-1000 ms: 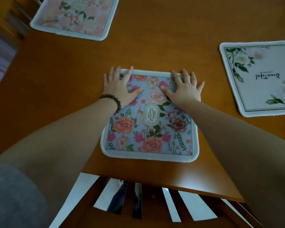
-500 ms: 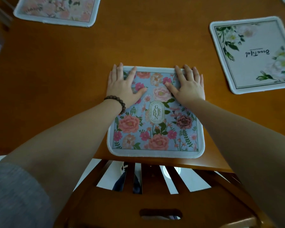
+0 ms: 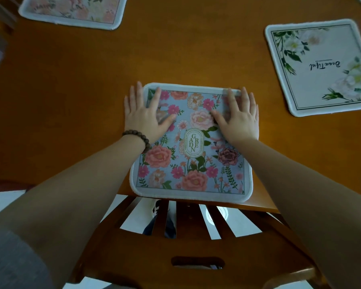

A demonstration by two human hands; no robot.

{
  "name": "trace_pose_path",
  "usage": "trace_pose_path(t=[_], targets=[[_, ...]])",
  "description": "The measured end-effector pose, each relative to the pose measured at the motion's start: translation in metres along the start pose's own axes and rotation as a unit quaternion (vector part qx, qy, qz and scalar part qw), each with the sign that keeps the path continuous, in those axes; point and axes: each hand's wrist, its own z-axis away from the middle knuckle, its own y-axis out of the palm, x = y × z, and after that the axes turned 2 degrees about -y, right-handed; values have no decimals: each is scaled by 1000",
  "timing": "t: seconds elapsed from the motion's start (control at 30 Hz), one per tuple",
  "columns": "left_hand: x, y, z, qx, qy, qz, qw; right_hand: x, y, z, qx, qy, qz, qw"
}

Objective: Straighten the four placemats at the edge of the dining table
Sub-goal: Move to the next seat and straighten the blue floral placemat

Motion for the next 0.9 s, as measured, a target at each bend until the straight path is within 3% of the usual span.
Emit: trace_pose_path(t=[0.1,0.4,0.9], targets=[[7,4,32,1,-36,0,999,-6,1,29,-18,14,-42,999],[4,3,35,30,51,12,998,-11,11,62,7,15,-19,1000],[-2,4,58,17,23,2,1000,-10,10,52,30,-9,27,999]])
